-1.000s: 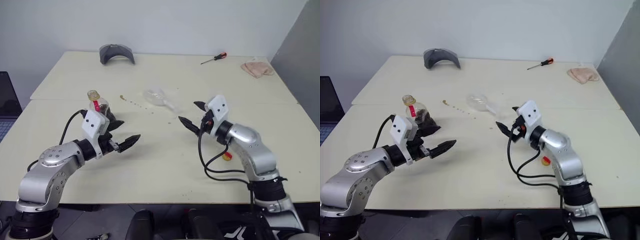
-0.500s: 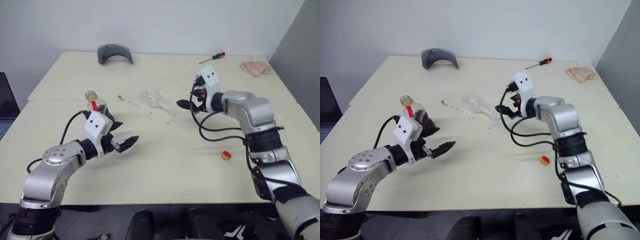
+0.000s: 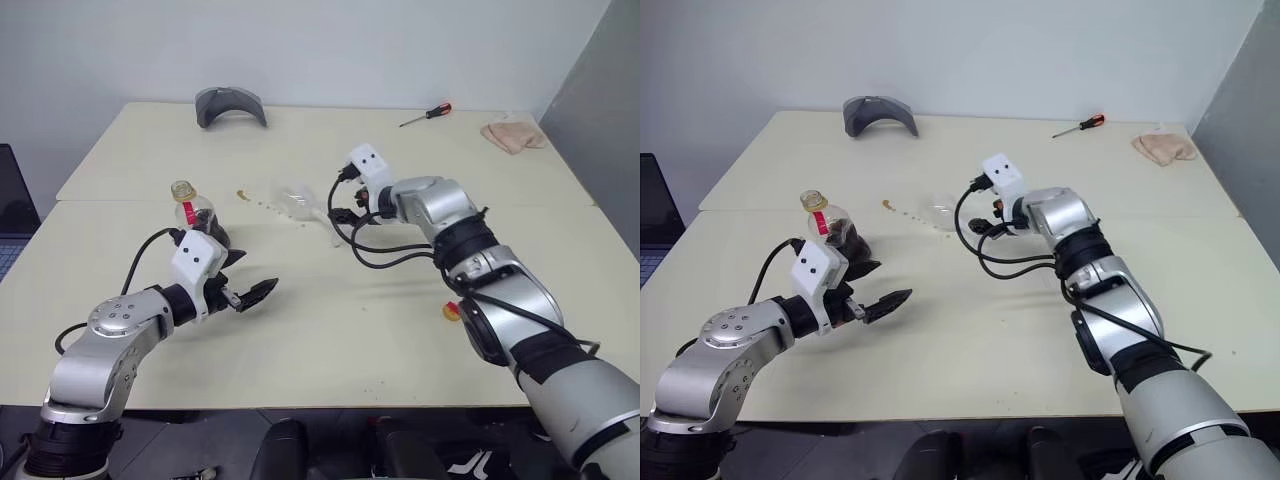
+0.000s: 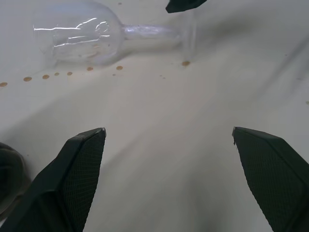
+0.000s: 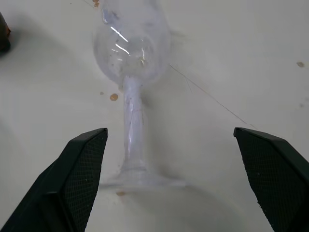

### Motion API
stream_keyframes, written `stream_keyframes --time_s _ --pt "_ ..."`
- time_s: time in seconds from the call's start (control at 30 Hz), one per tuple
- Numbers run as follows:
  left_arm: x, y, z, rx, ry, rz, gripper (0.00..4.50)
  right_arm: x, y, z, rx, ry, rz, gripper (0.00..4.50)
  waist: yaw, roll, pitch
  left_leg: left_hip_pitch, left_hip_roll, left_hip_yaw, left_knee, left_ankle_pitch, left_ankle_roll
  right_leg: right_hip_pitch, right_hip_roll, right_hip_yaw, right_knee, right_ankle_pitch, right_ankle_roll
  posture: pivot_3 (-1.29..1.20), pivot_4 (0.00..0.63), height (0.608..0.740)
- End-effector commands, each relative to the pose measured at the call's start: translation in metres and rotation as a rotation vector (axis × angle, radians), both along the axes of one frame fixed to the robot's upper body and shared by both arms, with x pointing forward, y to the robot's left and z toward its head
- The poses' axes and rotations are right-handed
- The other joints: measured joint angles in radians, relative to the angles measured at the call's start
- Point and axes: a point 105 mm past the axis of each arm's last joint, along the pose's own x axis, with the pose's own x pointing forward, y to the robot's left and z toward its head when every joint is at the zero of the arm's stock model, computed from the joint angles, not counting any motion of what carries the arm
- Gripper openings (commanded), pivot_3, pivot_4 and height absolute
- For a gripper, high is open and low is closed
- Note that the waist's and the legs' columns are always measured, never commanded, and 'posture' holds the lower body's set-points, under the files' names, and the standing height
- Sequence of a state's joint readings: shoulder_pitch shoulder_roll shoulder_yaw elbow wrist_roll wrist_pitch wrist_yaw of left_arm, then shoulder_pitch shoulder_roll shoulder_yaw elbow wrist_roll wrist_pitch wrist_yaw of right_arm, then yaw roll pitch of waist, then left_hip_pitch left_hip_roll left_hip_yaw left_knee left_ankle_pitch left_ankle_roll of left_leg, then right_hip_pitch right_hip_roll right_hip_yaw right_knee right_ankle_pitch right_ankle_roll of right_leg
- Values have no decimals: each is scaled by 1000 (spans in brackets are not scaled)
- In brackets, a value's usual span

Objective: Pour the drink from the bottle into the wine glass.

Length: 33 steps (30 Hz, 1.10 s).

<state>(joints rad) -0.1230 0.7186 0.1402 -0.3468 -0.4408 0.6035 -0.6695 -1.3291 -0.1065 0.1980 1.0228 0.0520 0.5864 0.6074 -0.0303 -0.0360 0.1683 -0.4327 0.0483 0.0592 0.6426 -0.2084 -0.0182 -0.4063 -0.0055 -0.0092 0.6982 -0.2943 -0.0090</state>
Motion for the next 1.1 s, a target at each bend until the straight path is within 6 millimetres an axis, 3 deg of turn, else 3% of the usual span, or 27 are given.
stream_keyframes --time_s 0.03,0.33,0.67,0.8,1.1 --pt "0 -7 11 10 -51 -33 4500 2 12 9 -49 -67 45 4450 0 0 0 0 0 0 0 0 0 0 0 0 0 0 0 0 150 740" --pt "-1 -11 11 11 -55 -42 4500 -3 27 8 -213 -105 162 4450 0 0 0 0 0 0 0 0 0 0 -1 -1 0 0 0 0 150 740" --pt "-3 -14 12 18 -58 -48 4500 -7 28 -11 -425 -159 254 4450 0 1 1 0 0 0 0 0 0 0 -1 -1 0 0 0 0 150 740" --pt "-2 -14 13 17 -59 -50 4500 -5 18 -15 -461 -154 260 3583 0 1 1 0 0 0 0 0 0 0 -1 -1 0 0 0 0 150 740" --pt "0 -15 11 20 -57 -65 4500 0 4 -21 -565 -204 270 322 1 1 1 0 -1 0 0 0 0 0 -2 -1 0 0 0 0 150 740"
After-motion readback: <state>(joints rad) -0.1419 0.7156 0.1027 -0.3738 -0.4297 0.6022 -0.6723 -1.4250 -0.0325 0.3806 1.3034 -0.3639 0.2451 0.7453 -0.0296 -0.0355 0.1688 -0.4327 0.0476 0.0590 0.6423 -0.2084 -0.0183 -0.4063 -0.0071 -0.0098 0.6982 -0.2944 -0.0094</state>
